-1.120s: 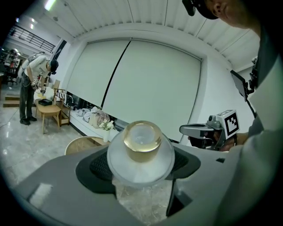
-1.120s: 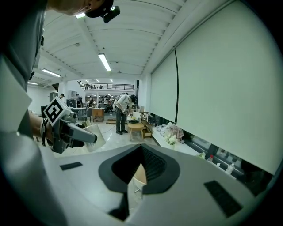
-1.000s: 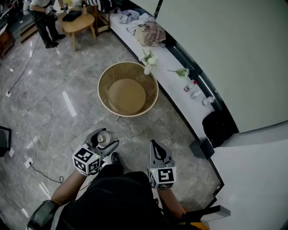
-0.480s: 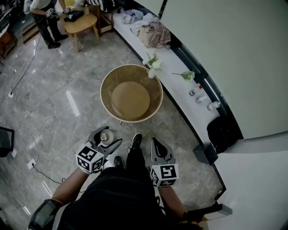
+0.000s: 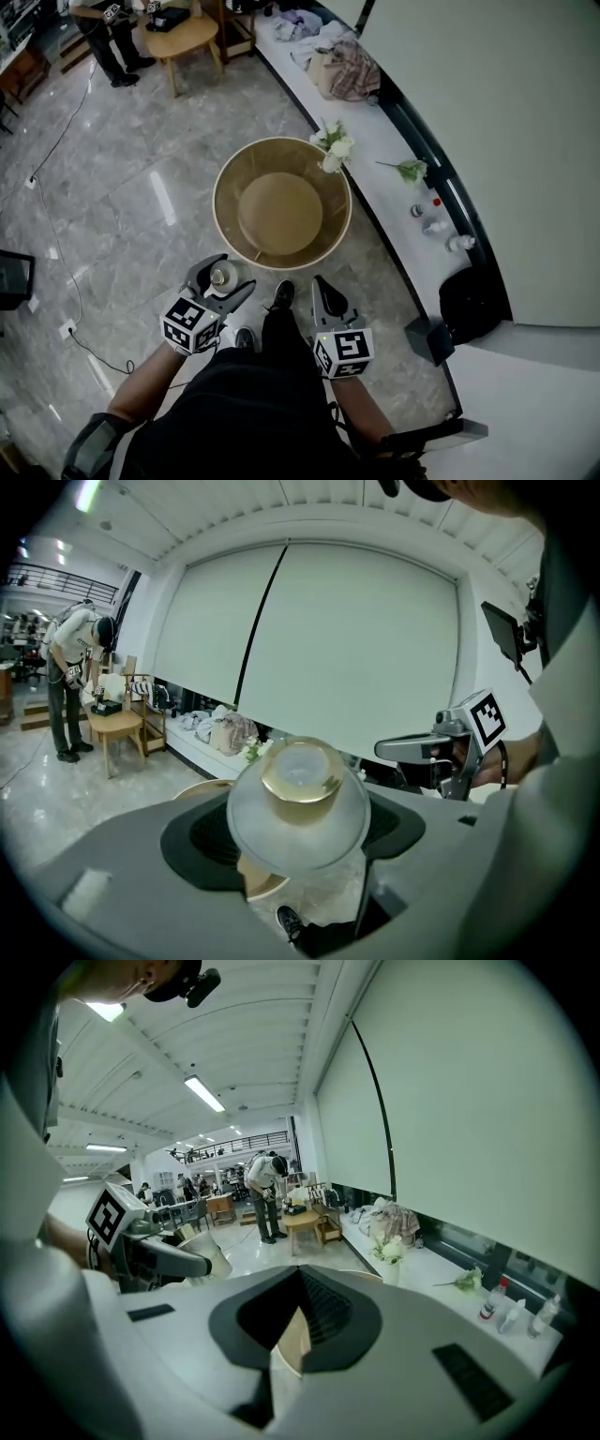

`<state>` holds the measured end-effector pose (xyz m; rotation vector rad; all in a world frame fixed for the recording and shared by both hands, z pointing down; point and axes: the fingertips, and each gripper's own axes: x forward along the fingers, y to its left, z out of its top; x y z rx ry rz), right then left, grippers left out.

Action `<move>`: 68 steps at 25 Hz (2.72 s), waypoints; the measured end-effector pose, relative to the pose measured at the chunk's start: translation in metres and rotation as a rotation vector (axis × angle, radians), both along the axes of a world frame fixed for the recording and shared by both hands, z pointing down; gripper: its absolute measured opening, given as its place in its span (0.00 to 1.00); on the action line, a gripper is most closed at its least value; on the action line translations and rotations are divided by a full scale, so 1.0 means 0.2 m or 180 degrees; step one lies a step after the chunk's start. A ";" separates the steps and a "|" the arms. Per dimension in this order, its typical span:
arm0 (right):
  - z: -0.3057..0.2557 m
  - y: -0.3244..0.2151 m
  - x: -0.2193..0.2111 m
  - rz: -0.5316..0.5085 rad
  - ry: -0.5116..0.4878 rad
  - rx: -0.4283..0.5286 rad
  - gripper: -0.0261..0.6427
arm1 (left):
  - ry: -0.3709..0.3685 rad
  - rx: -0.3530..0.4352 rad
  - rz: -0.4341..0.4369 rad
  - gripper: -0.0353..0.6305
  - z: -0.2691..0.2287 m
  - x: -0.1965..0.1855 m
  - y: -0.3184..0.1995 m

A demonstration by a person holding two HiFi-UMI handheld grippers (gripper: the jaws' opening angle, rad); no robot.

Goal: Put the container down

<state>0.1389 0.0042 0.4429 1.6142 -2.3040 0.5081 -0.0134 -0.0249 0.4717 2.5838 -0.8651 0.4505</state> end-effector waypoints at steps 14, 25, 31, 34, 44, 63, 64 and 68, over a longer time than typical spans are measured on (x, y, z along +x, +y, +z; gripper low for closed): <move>0.27 -0.69 0.20 -0.0281 -0.0193 -0.0218 0.04 | -0.0570 0.0146 -0.0319 0.56 0.28 0.17 -0.70; 0.60 -1.03 0.16 -0.0550 -0.0152 -0.0439 0.04 | -0.0948 0.0081 -0.0460 0.56 0.76 0.11 -1.15; 0.86 -1.16 0.15 -0.0299 -0.0140 -0.0648 0.04 | -0.1194 0.0026 -0.0306 0.56 1.22 0.06 -1.40; 1.01 -1.17 0.13 -0.0193 -0.0188 -0.0820 0.04 | -0.1247 -0.0056 -0.0221 0.56 1.47 0.06 -1.50; 1.35 -1.16 0.13 -0.0136 -0.0257 -0.1102 0.04 | -0.1228 -0.0204 -0.0252 0.56 2.00 0.08 -1.67; 1.64 -1.11 0.05 -0.0217 -0.0379 -0.1406 0.04 | -0.1321 -0.0471 -0.0405 0.56 2.47 0.10 -1.79; 1.64 -1.11 0.04 -0.0223 -0.0380 -0.1407 0.04 | -0.1316 -0.0487 -0.0403 0.56 2.48 0.10 -1.79; 1.65 -1.09 0.04 -0.0238 -0.0386 -0.1421 0.04 | -0.1282 -0.0441 -0.0423 0.56 2.50 0.10 -1.79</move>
